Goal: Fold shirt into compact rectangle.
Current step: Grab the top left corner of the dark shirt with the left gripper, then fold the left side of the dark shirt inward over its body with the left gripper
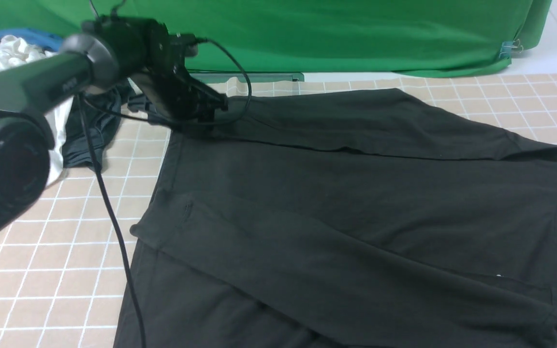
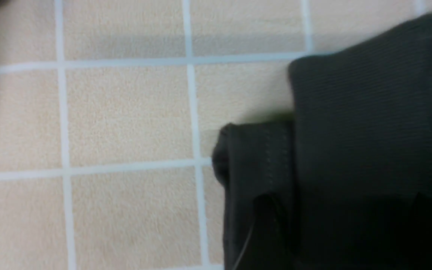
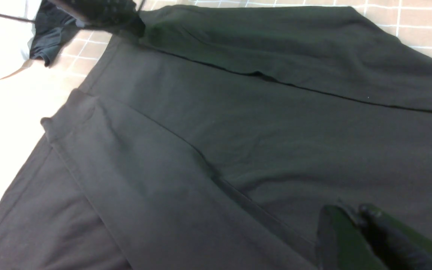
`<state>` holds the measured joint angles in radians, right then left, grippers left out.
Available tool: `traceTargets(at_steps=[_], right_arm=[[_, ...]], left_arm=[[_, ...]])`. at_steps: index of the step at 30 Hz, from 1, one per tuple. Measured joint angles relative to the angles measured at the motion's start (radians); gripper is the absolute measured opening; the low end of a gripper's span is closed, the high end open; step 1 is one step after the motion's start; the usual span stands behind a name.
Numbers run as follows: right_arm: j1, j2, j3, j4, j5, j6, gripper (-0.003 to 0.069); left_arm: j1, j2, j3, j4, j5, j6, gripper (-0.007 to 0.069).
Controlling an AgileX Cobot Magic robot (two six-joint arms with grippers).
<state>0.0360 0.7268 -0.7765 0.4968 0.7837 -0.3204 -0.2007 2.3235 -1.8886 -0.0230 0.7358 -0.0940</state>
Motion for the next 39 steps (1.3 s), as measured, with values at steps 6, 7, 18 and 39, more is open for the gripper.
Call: traceTargets(at_steps=[6, 7, 18, 39], right_arm=[[0.000, 0.000, 0.000, 0.000, 0.000, -0.001, 0.0110], [0.000, 0.000, 0.000, 0.000, 0.000, -0.001, 0.0111], [0.000, 0.000, 0.000, -0.001, 0.000, -0.002, 0.0123], [0.000, 0.000, 0.046, -0.002, -0.015, -0.022, 0.0134]], left_arm=[[0.001, 0.021, -0.007, -0.027, -0.050, 0.049, 0.0452], [0.001, 0.023, -0.008, -0.037, -0.051, 0.067, 0.0449], [0.000, 0.024, -0.016, -0.066, -0.035, 0.124, 0.0046], [0.000, -0.260, 0.006, -0.062, 0.419, 0.155, 0.0036]])
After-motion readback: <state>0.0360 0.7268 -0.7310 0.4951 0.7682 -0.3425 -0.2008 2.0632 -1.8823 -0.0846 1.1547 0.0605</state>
